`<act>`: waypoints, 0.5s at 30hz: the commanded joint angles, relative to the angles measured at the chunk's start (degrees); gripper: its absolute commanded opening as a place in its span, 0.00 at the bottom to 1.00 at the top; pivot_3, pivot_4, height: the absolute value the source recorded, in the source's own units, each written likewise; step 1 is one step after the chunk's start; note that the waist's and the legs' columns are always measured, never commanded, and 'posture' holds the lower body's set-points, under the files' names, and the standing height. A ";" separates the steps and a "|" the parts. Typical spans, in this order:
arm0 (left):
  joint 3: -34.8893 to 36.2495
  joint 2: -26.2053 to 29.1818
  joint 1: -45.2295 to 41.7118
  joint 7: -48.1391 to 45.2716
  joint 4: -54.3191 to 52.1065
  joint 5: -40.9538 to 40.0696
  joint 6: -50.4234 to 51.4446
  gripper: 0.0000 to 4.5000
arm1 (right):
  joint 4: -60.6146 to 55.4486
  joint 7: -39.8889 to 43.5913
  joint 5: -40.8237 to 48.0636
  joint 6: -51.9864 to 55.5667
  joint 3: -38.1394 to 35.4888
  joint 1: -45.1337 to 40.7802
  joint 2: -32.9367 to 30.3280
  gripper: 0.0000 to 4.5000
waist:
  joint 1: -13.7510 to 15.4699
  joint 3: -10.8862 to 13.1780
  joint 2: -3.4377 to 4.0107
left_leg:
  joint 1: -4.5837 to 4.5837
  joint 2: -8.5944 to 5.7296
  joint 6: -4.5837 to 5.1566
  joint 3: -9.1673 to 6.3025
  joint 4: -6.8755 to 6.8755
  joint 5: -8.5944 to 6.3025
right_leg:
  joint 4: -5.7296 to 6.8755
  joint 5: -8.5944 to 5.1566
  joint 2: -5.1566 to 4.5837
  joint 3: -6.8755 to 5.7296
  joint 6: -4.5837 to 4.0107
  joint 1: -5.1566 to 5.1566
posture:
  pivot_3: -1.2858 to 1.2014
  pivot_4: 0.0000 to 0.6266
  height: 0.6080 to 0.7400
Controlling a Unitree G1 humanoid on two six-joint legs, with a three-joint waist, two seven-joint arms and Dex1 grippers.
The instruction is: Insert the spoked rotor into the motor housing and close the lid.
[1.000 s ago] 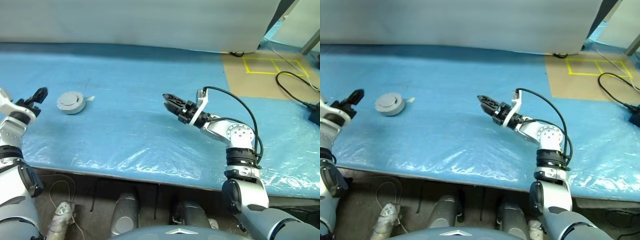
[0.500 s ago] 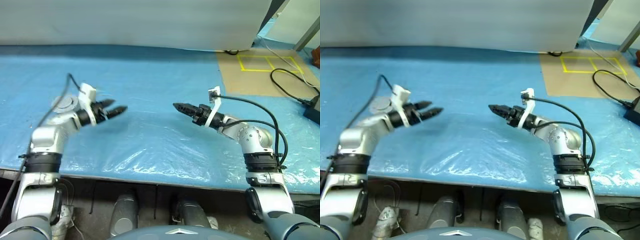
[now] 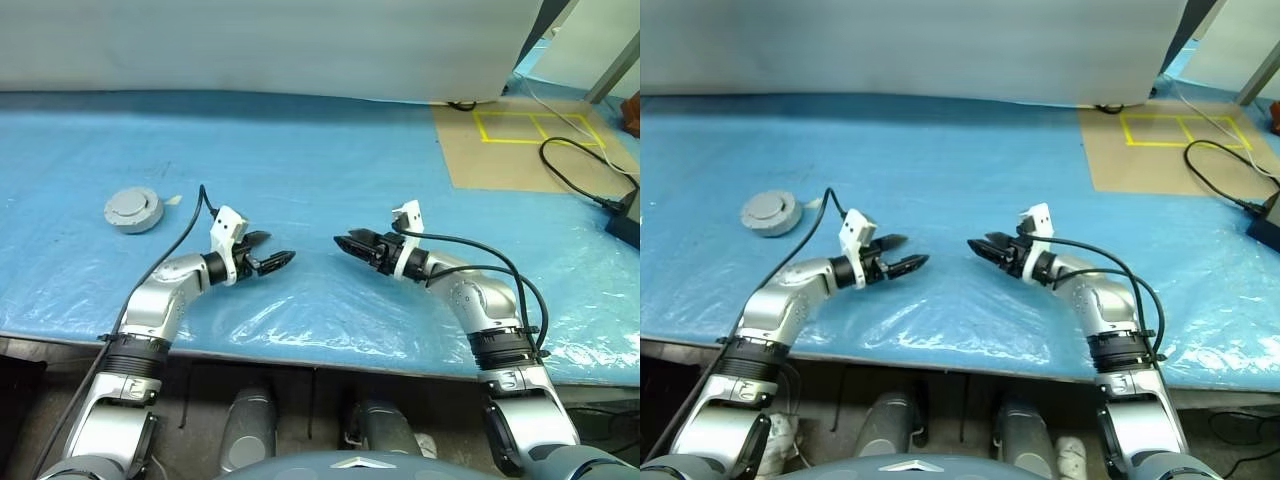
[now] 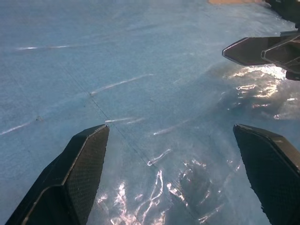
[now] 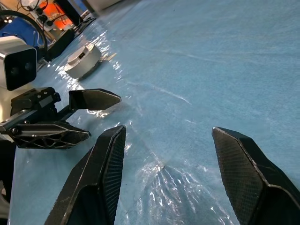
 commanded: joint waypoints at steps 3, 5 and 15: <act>2.12 0.45 -1.78 -0.08 -1.55 -0.59 -0.46 1.00 | -0.49 0.82 0.21 -0.60 -2.35 -2.18 -0.38 0.69 | -0.01 0.00 0.00 | 0.01 0.00 0.01 0.00 0.01 0.00 | 0.01 0.00 0.00 0.00 0.00 0.00 | 0.52 0.24 1.00; 2.34 0.60 -1.99 -0.02 -1.02 -0.31 -0.64 1.00 | -0.40 0.83 0.05 -0.56 -2.37 -2.17 -0.24 0.69 | -0.01 0.00 0.00 | 0.01 0.00 0.01 0.00 0.01 0.00 | 0.01 0.00 0.00 0.00 0.00 0.00 | 0.52 0.24 1.00; 2.73 0.83 -2.52 -0.36 -0.34 0.16 -0.58 1.00 | 0.92 -0.63 -1.15 -1.89 -3.14 -2.45 0.93 0.69 | -0.01 0.00 0.00 | 0.01 0.00 0.04 0.00 0.01 -0.02 | 0.04 0.00 0.00 0.00 -0.01 0.00 | 0.52 0.24 1.00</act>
